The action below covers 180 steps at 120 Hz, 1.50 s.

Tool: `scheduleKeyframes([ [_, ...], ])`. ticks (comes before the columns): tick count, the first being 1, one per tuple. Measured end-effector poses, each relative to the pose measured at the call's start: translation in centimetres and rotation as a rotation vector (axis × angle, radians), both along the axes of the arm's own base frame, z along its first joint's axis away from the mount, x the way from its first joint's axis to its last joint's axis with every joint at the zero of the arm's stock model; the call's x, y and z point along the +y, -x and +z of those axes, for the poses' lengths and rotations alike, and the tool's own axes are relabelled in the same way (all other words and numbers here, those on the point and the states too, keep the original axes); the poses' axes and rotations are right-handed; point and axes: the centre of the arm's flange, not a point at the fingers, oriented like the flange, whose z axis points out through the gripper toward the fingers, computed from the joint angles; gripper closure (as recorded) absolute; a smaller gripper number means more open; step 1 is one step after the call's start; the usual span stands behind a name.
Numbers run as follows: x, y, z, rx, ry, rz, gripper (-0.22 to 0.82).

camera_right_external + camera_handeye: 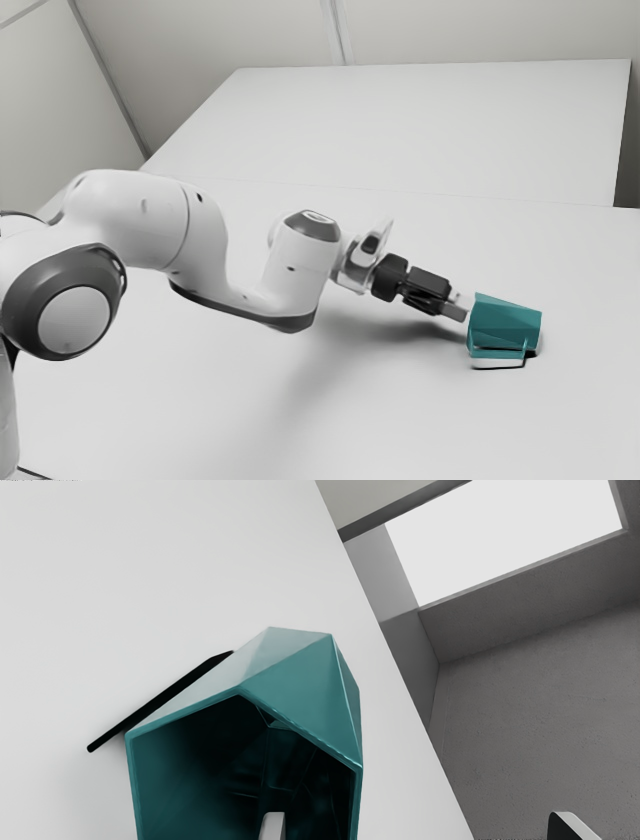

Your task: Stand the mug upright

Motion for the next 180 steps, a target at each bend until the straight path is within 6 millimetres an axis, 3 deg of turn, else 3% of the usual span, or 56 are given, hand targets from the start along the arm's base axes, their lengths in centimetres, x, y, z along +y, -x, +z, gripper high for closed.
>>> scheduleKeyframes([
  [63,-2.7,-0.2,-1.7,-0.048,0.007,-0.036,0.04],
  [80,-3.1,-0.2,-2.1,-0.051,0.010,-0.038,0.08],
  [120,-3.7,0.1,-2.5,-0.052,0.022,-0.035,0.29],
  [157,-3.7,0.1,-2.5,-0.056,0.027,-0.030,0.65],
  [180,-3.8,0.1,-2.3,-0.062,0.024,-0.027,0.74],
])
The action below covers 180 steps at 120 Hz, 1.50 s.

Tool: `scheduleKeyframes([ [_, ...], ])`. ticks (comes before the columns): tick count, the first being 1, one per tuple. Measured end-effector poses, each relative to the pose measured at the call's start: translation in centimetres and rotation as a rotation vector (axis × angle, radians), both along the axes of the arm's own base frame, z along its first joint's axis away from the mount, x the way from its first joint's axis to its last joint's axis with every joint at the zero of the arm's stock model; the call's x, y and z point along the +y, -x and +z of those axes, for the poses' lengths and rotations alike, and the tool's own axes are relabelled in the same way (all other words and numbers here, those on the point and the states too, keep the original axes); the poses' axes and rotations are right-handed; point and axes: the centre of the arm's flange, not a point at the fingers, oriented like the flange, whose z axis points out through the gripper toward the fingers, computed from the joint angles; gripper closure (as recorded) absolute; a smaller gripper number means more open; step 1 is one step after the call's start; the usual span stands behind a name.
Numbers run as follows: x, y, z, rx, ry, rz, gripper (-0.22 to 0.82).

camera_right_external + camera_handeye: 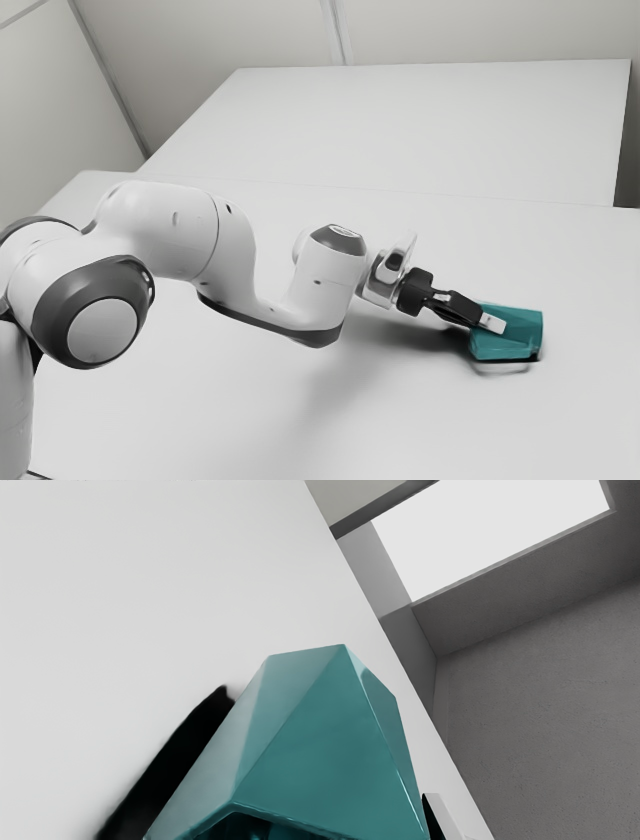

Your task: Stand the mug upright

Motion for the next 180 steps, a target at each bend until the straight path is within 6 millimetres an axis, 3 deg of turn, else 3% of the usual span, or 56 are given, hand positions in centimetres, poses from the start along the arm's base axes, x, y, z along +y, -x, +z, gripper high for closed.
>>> scheduleKeyframes([
  [24,0.0,-0.2,1.5,-0.027,-0.004,0.010,0.77],
  [52,1.0,-0.6,6.0,-0.106,-0.028,-0.007,0.78],
  [73,4.3,-1.5,10.2,-0.198,-0.149,-0.072,0.79],
  [99,8.4,-1.9,13.8,-0.282,-0.398,-0.186,0.79],
  [128,11.9,-1.6,15.9,-0.300,-0.651,-0.250,0.79],
  [158,16.1,-0.4,16.8,-0.262,-0.876,-0.247,0.79],
  [180,17.7,-0.3,17.7,-0.260,-1.044,-0.243,0.79],
])
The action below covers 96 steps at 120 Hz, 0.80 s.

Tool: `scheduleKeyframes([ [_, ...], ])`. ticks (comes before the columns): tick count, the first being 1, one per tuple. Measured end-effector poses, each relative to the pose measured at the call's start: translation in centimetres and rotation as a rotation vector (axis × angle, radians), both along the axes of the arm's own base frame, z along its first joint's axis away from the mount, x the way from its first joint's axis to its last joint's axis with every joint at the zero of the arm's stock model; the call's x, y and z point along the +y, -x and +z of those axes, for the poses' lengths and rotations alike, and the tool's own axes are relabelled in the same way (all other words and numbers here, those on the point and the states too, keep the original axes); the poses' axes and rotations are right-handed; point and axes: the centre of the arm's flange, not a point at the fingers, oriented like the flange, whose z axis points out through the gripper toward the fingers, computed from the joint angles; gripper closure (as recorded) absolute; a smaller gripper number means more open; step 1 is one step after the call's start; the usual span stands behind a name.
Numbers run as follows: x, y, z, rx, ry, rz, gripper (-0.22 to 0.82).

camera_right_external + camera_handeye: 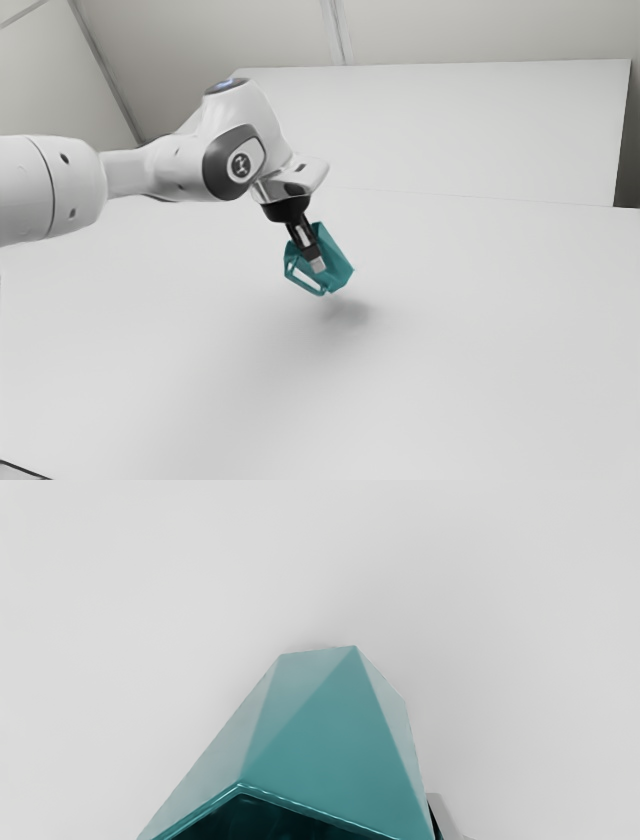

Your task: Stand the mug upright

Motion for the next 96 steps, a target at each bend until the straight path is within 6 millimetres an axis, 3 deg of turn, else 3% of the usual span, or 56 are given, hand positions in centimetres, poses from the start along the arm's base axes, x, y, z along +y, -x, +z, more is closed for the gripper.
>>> scheduleKeyframes([
  [43,3.2,1.1,0.2,0.003,-0.242,0.085,0.79],
  [96,6.3,5.8,-1.1,0.057,-0.330,0.268,0.79],
])
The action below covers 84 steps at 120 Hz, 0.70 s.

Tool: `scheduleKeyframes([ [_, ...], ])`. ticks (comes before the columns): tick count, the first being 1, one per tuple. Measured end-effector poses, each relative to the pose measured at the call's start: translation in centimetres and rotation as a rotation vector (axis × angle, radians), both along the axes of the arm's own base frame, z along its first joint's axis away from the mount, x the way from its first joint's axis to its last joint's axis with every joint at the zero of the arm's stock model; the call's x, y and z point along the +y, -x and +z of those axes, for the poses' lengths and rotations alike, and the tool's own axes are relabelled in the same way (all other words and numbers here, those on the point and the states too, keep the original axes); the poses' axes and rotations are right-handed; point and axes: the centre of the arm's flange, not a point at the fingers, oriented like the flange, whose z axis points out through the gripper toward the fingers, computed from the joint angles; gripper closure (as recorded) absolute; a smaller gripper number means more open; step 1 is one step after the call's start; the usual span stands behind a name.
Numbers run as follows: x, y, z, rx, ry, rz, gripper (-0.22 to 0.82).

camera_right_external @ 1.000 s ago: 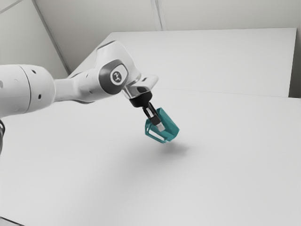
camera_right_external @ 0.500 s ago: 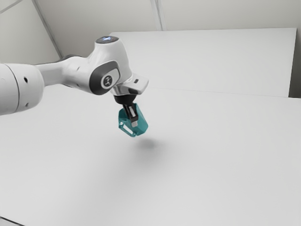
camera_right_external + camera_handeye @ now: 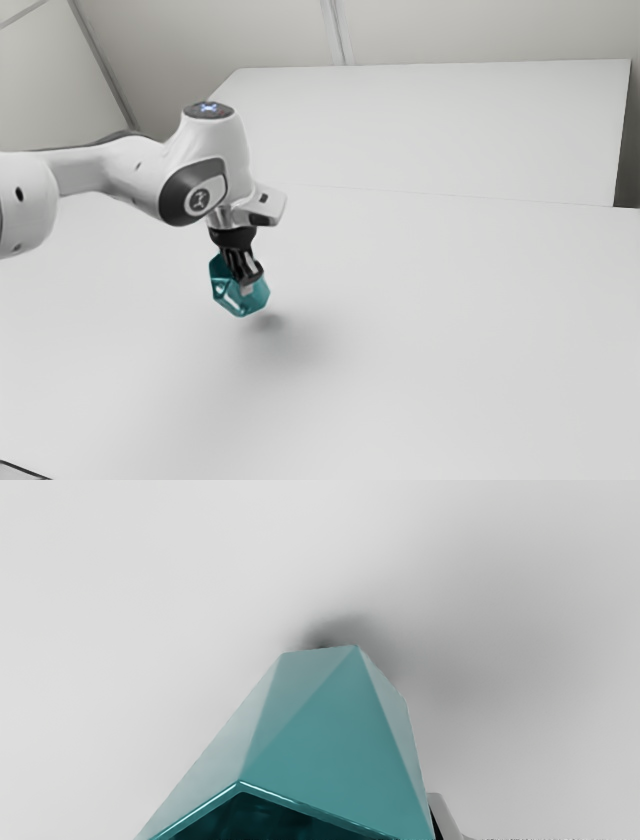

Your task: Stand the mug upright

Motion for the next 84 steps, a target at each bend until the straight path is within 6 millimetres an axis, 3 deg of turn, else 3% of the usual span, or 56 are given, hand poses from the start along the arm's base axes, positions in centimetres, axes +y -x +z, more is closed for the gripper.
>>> scheduleKeyframes([
  [33,-0.5,2.0,-2.0,0.011,-0.016,0.090,0.79],
  [84,0.0,2.2,-4.2,-0.027,-0.013,0.209,0.79],
])
